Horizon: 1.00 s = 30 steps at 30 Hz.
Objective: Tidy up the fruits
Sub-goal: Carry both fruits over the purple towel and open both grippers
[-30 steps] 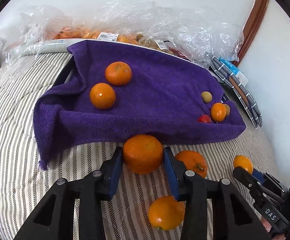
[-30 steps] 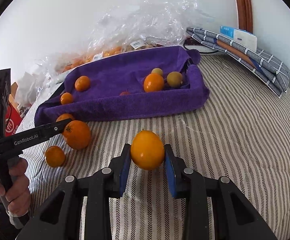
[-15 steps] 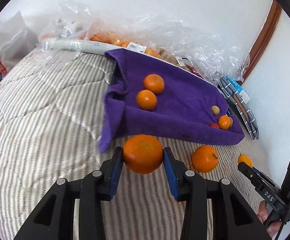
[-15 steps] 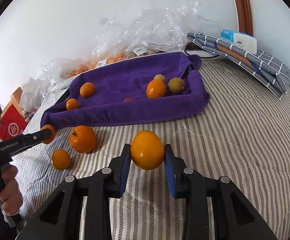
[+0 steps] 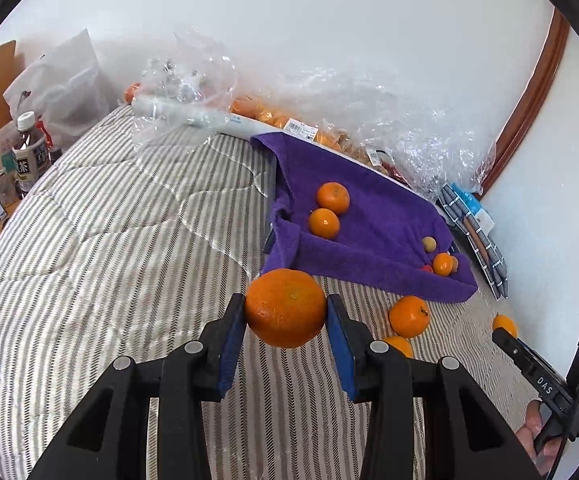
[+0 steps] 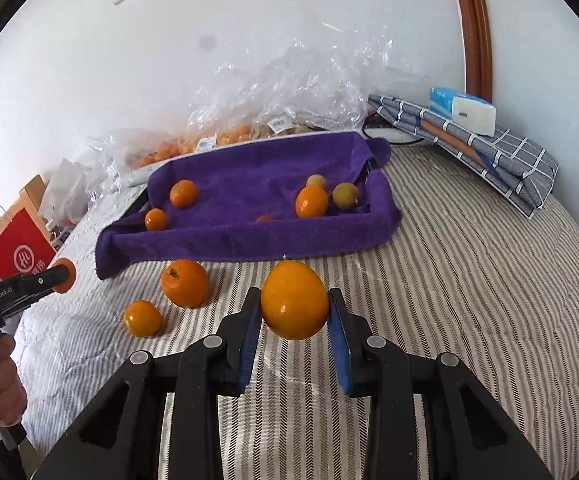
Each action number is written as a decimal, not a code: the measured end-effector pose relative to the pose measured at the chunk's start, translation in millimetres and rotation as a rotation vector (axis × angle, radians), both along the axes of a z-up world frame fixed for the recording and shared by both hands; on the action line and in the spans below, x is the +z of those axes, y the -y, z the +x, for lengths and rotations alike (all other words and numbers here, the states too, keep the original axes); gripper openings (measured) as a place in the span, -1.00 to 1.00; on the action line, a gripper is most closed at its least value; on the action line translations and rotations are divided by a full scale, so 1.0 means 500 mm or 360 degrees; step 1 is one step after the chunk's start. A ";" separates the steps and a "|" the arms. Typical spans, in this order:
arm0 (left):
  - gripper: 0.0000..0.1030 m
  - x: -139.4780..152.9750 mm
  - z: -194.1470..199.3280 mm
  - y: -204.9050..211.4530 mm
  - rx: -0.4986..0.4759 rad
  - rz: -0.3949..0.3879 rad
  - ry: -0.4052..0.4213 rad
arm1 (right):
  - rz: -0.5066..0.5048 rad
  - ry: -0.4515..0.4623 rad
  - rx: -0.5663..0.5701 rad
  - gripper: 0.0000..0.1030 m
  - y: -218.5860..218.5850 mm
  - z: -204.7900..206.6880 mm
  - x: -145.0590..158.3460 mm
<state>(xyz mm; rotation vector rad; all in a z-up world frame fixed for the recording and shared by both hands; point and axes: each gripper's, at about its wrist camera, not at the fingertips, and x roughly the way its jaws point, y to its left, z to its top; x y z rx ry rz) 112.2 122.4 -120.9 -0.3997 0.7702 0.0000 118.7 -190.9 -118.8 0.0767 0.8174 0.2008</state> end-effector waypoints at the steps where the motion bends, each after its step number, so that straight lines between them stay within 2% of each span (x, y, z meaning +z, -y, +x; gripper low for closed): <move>1: -0.26 0.006 -0.004 -0.003 0.0006 0.0003 0.0009 | 0.0004 0.0010 -0.0001 -0.37 0.001 -0.002 0.009; 9: -0.26 0.059 0.003 -0.027 0.0037 0.0002 0.0098 | 0.0004 0.0085 0.0019 -0.37 -0.010 0.029 0.060; 14: -0.26 0.081 0.045 -0.025 0.0052 0.0026 0.0138 | 0.0020 0.0106 0.0068 -0.37 -0.027 0.075 0.078; 18: -0.26 0.086 0.094 -0.016 0.0031 -0.0001 0.0137 | 0.0022 0.0121 0.0086 -0.37 -0.039 0.118 0.080; 24: -0.26 0.071 0.187 0.022 -0.0021 -0.0021 0.0131 | 0.0033 0.0119 0.0152 -0.37 -0.060 0.205 0.059; 30: -0.26 0.033 0.263 0.068 -0.0060 -0.0023 0.0087 | 0.0035 0.0028 0.0203 -0.37 -0.070 0.285 0.010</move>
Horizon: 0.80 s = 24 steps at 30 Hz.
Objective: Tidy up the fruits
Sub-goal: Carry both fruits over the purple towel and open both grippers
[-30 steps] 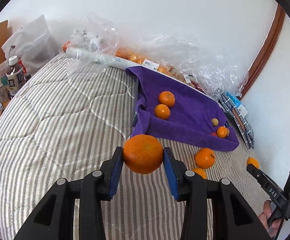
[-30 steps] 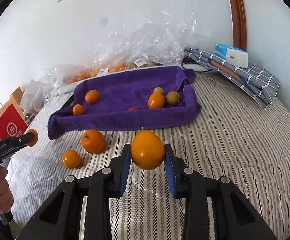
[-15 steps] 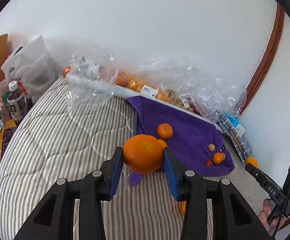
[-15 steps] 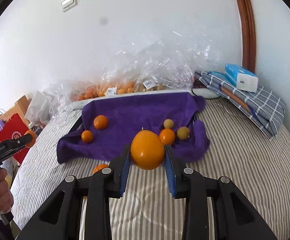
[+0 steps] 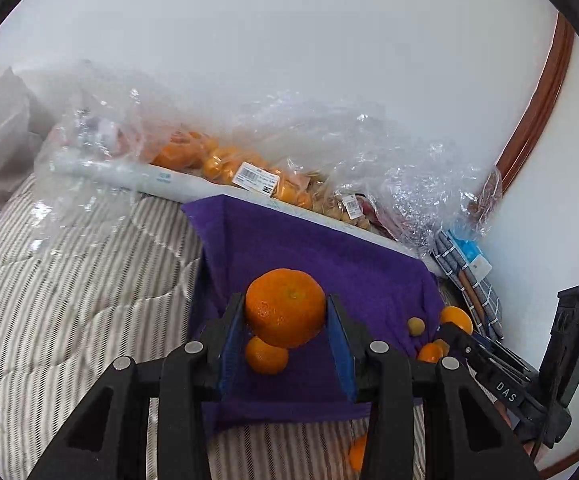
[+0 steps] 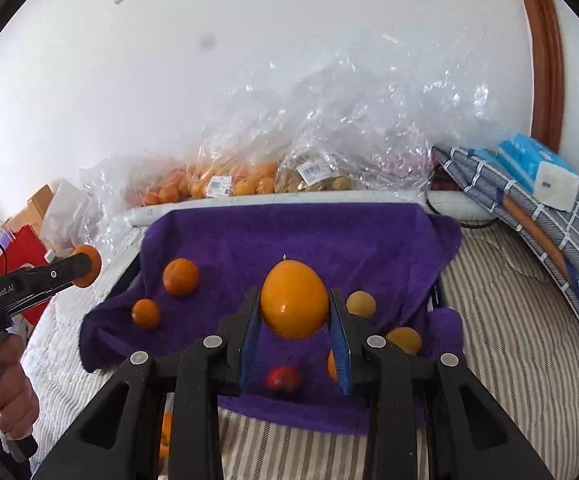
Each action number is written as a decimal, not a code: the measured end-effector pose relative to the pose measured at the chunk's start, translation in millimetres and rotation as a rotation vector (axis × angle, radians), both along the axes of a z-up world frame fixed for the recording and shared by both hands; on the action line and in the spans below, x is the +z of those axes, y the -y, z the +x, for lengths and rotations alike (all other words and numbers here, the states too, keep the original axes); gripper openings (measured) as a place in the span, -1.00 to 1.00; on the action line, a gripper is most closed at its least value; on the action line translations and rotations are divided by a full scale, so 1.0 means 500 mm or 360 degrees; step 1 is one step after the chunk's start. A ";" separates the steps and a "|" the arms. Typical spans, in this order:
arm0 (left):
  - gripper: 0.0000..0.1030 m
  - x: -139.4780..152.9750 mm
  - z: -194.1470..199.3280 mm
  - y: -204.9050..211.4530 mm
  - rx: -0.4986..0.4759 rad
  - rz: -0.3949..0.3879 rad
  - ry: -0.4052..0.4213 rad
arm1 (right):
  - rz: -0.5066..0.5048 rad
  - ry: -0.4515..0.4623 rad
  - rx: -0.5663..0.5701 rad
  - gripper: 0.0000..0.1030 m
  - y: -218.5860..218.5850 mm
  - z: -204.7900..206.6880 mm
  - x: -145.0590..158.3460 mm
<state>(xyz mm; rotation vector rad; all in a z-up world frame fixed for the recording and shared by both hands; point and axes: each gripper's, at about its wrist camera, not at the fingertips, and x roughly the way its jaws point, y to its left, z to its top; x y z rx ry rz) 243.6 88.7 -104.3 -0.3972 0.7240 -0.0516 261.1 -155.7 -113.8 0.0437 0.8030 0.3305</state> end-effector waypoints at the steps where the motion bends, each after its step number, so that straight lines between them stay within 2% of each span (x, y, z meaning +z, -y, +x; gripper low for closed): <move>1: -0.26 -0.007 0.011 0.007 -0.0006 0.0005 -0.0005 | -0.0012 -0.0007 0.0003 -0.37 -0.001 0.009 -0.010; 6: -0.26 -0.039 0.052 0.030 -0.0039 0.0003 -0.0035 | -0.0025 -0.0040 0.0020 -0.37 0.002 0.028 -0.038; 17: -0.26 -0.063 0.050 0.048 -0.0126 0.0007 0.0017 | -0.0043 -0.0052 0.0094 -0.37 -0.020 0.032 -0.061; 24: -0.26 -0.079 0.059 0.057 -0.0179 -0.0015 -0.0017 | -0.0082 -0.0086 0.0120 -0.37 -0.032 0.031 -0.074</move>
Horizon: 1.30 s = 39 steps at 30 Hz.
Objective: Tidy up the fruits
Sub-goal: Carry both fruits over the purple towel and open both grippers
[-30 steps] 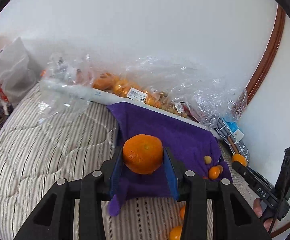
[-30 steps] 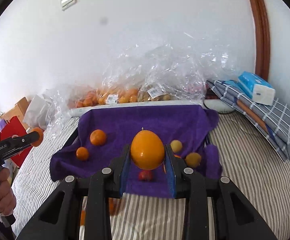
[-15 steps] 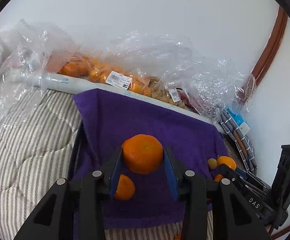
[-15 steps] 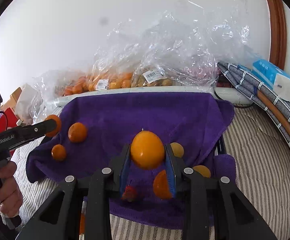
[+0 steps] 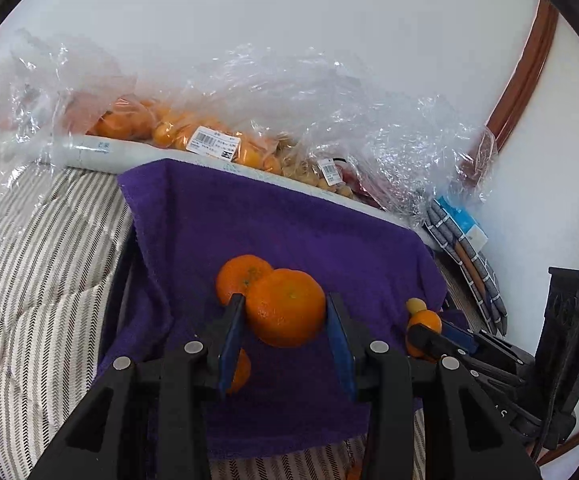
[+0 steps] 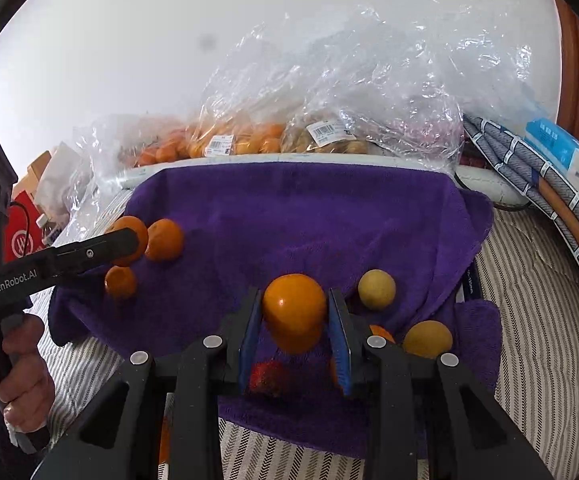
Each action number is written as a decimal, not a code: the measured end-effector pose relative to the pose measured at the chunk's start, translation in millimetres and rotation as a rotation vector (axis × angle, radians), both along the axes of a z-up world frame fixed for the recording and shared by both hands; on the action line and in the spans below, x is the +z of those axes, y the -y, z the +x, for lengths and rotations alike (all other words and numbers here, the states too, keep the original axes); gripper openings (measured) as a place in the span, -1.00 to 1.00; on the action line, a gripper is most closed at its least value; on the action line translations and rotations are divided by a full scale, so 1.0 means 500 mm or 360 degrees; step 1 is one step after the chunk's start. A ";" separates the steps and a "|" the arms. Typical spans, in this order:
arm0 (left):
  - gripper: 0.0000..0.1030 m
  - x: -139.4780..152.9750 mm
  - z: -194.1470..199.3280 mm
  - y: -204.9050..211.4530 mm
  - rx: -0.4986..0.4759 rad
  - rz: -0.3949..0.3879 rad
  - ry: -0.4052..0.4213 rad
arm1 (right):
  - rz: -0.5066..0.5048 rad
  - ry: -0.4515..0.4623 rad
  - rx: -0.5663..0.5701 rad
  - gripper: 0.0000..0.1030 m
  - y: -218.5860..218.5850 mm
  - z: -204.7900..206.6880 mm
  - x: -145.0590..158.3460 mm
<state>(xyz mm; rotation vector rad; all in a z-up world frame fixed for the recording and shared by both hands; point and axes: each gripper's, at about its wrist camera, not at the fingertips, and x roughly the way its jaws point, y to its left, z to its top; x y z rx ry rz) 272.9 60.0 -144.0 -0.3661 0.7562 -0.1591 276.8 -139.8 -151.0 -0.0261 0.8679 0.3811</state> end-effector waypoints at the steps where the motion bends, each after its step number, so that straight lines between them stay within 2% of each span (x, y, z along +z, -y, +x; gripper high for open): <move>1: -0.26 -0.002 0.000 0.002 -0.0005 0.0003 -0.0003 | 0.0000 -0.0010 0.0007 -0.37 -0.001 0.001 -0.002; 5: -0.26 -0.008 0.003 0.006 -0.0031 -0.0004 -0.0020 | 0.0116 -0.0062 0.0050 -0.35 0.008 0.004 -0.001; 9: -0.26 -0.015 0.007 0.010 -0.0049 0.0001 -0.0043 | 0.0089 -0.0026 0.0035 -0.35 0.010 0.001 0.005; 19: -0.26 -0.015 0.003 0.034 -0.0118 0.0105 -0.0036 | 0.0155 0.0021 -0.0033 -0.35 0.036 -0.002 0.021; 28: -0.24 -0.011 -0.001 0.045 -0.0118 0.0173 -0.0029 | 0.0218 0.0076 -0.0082 -0.32 0.050 -0.012 0.030; 36: -0.09 -0.004 -0.009 0.043 -0.0114 0.0157 -0.0017 | 0.0154 0.0088 -0.0103 -0.32 0.045 -0.027 0.039; 39: -0.03 0.010 -0.019 0.045 -0.0128 0.0137 0.0025 | 0.0078 0.0102 -0.0159 -0.32 0.039 -0.043 0.059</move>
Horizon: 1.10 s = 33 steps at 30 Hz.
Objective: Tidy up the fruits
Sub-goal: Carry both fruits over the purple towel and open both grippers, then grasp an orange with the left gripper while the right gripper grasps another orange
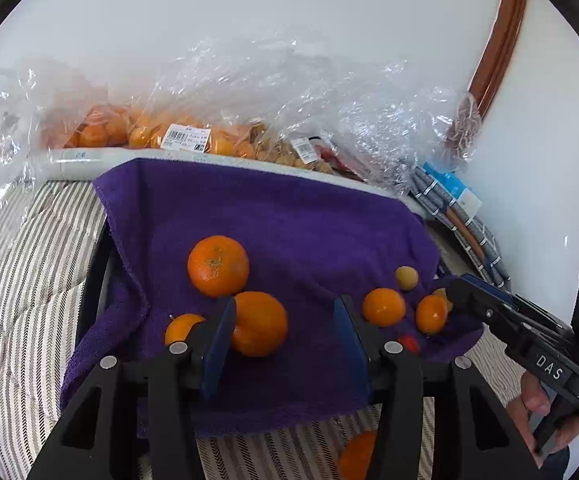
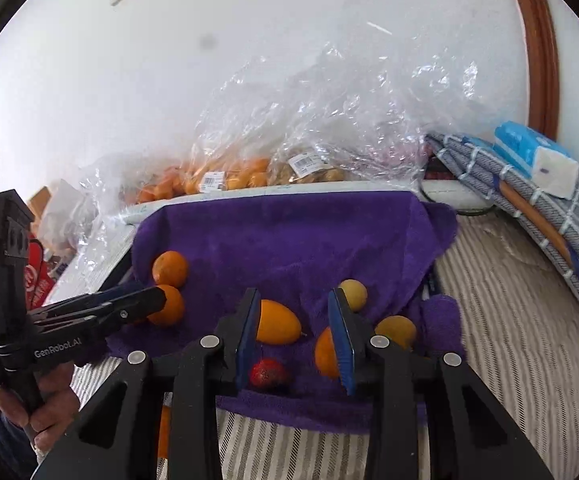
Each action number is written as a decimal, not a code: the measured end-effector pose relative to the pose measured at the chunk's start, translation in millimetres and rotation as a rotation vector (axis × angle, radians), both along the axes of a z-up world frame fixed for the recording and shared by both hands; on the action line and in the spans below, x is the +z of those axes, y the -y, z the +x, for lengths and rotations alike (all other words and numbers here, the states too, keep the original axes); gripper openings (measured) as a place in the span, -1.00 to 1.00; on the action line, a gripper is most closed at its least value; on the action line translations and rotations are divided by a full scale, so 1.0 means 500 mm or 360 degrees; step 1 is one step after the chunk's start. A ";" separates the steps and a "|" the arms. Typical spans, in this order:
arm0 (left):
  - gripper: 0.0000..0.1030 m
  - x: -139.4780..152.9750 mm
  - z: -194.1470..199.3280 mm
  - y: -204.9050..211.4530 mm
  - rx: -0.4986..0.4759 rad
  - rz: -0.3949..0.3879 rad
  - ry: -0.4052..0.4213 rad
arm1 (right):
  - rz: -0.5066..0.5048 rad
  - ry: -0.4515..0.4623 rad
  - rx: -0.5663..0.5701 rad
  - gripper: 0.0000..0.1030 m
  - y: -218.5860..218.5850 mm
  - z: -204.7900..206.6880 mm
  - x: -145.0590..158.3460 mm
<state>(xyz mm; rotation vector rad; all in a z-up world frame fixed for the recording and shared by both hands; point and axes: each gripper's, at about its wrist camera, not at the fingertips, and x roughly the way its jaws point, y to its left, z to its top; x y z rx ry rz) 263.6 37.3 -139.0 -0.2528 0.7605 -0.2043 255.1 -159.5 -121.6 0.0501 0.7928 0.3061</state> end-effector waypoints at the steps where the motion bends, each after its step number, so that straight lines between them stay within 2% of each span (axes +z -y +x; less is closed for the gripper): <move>1: 0.00 0.008 -0.006 0.002 -0.0008 -0.0008 0.0025 | -0.0024 -0.0007 -0.0020 -0.32 -0.002 -0.011 0.010; 7: 0.10 0.041 -0.038 0.009 -0.0045 -0.0006 0.0125 | -0.0084 -0.0023 -0.0063 -0.24 0.000 -0.070 0.045; 10: 0.12 0.049 -0.055 0.007 -0.0023 0.0032 0.0117 | -0.0097 -0.0052 -0.0086 -0.22 0.008 -0.104 0.056; 13: 0.15 0.048 -0.091 -0.008 -0.0041 -0.0038 0.0077 | -0.0125 -0.0053 -0.0099 -0.18 0.016 -0.142 0.066; 16: 0.15 0.034 -0.133 -0.014 -0.0085 -0.0096 0.0032 | -0.0132 -0.0054 -0.0119 -0.17 0.028 -0.186 0.072; 21: 0.15 0.001 -0.198 -0.001 -0.0120 -0.0109 -0.0040 | -0.0079 -0.0074 -0.0133 -0.17 0.052 -0.248 0.066; 26: 0.15 -0.025 -0.234 0.027 -0.0137 -0.0060 -0.0073 | -0.0037 -0.0122 -0.0144 -0.17 0.079 -0.290 0.042; 33: 0.12 -0.056 -0.241 0.064 -0.0123 0.0040 -0.0148 | 0.0037 -0.0189 -0.0186 -0.17 0.121 -0.323 0.004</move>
